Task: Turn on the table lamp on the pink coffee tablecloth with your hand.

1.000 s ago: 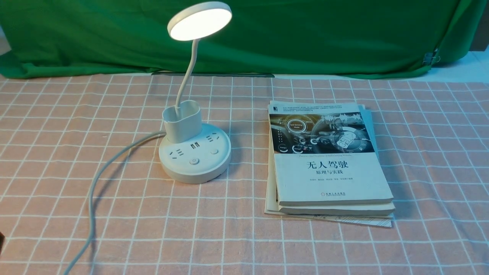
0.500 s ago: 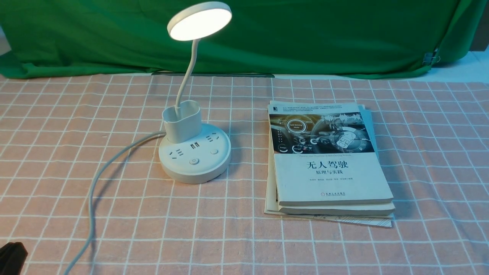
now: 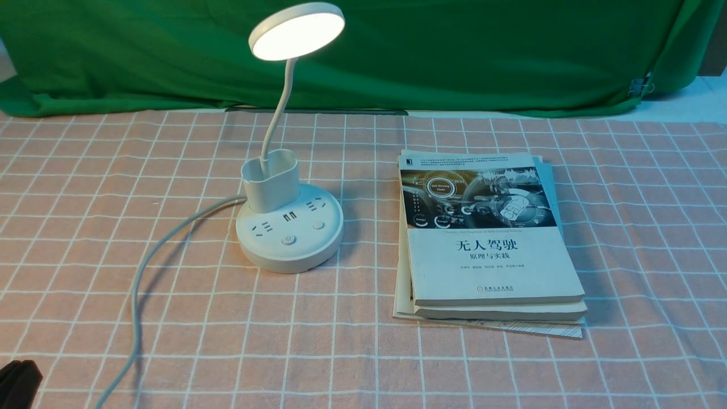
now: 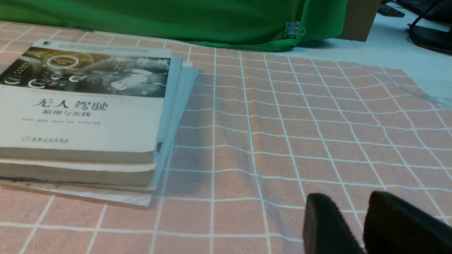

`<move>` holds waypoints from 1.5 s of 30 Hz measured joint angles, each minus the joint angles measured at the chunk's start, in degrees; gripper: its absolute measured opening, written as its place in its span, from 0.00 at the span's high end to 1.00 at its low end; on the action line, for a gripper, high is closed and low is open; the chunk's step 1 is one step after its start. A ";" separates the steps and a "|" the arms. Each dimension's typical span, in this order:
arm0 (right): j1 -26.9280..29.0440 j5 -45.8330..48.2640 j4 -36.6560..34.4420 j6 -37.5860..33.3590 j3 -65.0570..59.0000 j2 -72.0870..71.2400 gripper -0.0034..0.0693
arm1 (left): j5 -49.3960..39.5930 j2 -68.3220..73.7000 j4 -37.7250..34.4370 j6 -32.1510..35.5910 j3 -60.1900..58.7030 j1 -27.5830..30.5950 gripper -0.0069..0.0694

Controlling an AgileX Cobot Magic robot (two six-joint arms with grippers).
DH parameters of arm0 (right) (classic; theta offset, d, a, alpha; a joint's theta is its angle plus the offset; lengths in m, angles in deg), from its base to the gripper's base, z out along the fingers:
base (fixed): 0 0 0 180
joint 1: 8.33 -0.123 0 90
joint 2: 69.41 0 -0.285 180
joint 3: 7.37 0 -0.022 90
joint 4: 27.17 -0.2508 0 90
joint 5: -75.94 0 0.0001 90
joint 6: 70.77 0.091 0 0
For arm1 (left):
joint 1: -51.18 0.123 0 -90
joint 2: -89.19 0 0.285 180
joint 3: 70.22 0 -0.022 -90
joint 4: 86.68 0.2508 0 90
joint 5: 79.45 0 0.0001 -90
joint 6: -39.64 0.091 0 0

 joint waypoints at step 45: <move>0.00 -0.01 0.00 0.00 0.00 0.00 0.62 | 0.00 -0.06 0.00 -0.04 0.00 0.00 0.79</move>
